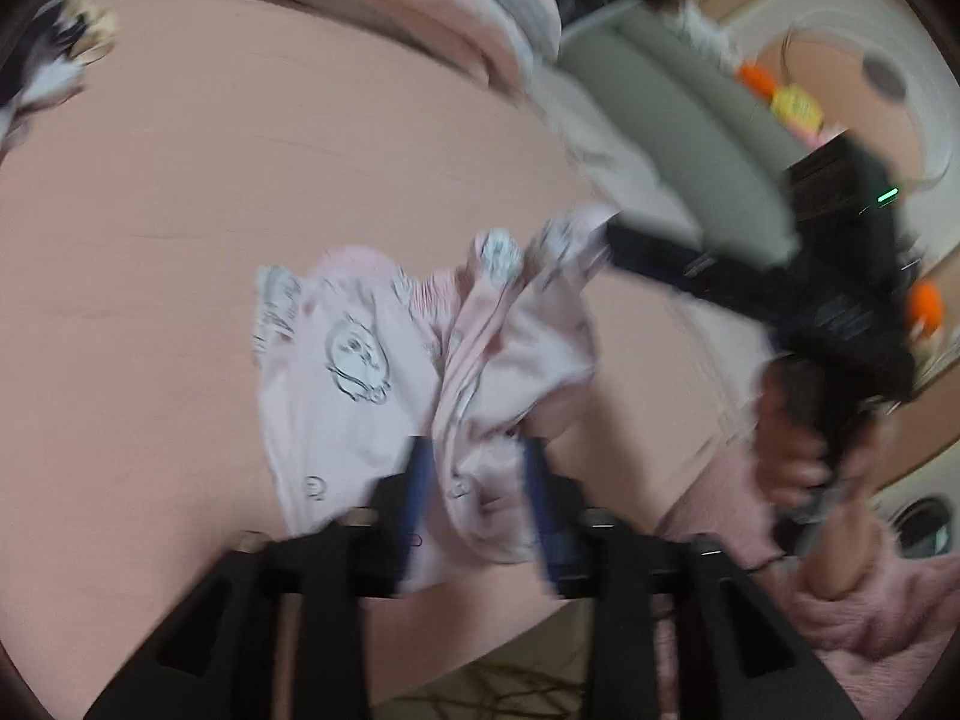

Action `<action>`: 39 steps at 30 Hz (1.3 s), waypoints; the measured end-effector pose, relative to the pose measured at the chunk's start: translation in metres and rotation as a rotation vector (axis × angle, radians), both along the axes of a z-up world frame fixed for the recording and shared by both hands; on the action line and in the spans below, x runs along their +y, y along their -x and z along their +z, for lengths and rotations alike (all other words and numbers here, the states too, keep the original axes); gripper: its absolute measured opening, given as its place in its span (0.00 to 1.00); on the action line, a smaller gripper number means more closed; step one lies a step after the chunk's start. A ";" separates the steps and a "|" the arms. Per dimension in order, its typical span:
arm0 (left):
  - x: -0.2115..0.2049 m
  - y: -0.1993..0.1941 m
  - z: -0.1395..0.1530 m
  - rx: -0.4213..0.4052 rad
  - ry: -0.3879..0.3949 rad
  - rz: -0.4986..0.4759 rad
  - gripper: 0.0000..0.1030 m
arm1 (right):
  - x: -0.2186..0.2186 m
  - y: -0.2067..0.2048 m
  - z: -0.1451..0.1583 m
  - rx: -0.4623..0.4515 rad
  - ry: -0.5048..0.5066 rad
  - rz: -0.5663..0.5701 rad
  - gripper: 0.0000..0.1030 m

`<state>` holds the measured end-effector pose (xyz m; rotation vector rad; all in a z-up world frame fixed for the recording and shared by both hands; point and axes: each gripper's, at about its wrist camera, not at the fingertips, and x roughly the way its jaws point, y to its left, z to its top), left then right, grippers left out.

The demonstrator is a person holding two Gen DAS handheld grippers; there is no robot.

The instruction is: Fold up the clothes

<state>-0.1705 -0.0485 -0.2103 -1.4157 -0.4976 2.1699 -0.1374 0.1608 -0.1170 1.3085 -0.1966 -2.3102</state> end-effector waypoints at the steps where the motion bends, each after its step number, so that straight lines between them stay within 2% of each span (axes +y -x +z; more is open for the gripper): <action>1: 0.008 0.000 0.002 0.017 -0.008 -0.022 0.42 | 0.012 -0.003 0.000 -0.009 0.013 -0.032 0.60; 4: 0.031 0.001 0.007 0.066 -0.017 -0.080 0.44 | 0.041 -0.013 -0.020 -0.092 0.005 -0.096 0.60; 6: 0.046 0.008 0.002 0.082 0.095 -0.071 0.43 | 0.054 -0.024 -0.037 -0.141 -0.023 -0.126 0.60; 7: 0.053 0.012 0.000 0.089 0.155 -0.066 0.40 | 0.055 -0.029 -0.046 -0.168 -0.034 -0.123 0.60; 8: 0.057 0.016 -0.002 0.091 0.192 -0.053 0.16 | 0.051 -0.032 -0.054 -0.183 -0.049 -0.105 0.60; 9: 0.053 0.018 -0.002 0.080 0.162 -0.021 0.11 | 0.047 -0.035 -0.062 -0.199 -0.065 -0.087 0.60; 12: 0.035 0.019 0.004 0.083 0.074 0.051 0.11 | 0.036 -0.044 -0.087 -0.245 -0.113 -0.033 0.60; 15: 0.024 0.013 0.007 0.071 0.028 0.074 0.10 | 0.023 -0.049 -0.107 -0.276 -0.156 0.017 0.61; 18: 0.016 0.011 -0.001 0.038 0.027 0.086 0.09 | 0.003 -0.031 -0.104 -0.213 -0.164 0.036 0.58; 20: 0.011 0.009 -0.006 0.016 0.026 0.094 0.09 | -0.007 -0.018 -0.098 -0.170 -0.169 0.031 0.42; 26: -0.005 0.004 -0.020 -0.048 0.025 0.116 0.10 | -0.024 0.009 -0.059 -0.052 -0.062 -0.012 0.41; 29: -0.015 0.004 -0.020 -0.075 0.042 0.119 0.11 | -0.047 0.011 -0.038 0.023 -0.051 0.034 0.41; 32: -0.019 0.007 -0.022 -0.127 0.086 0.081 0.12 | -0.065 0.011 -0.020 0.101 -0.043 0.077 0.41; 34: -0.019 0.005 -0.015 -0.102 0.107 0.061 0.12 | -0.069 0.015 -0.014 0.109 -0.062 0.067 0.41; 37: -0.028 0.001 0.001 -0.035 0.014 0.056 0.12 | -0.059 0.014 -0.010 0.094 -0.036 -0.001 0.41; 39: -0.033 0.004 0.003 -0.012 -0.016 0.073 0.12 | -0.039 0.009 -0.016 0.063 -0.022 -0.062 0.41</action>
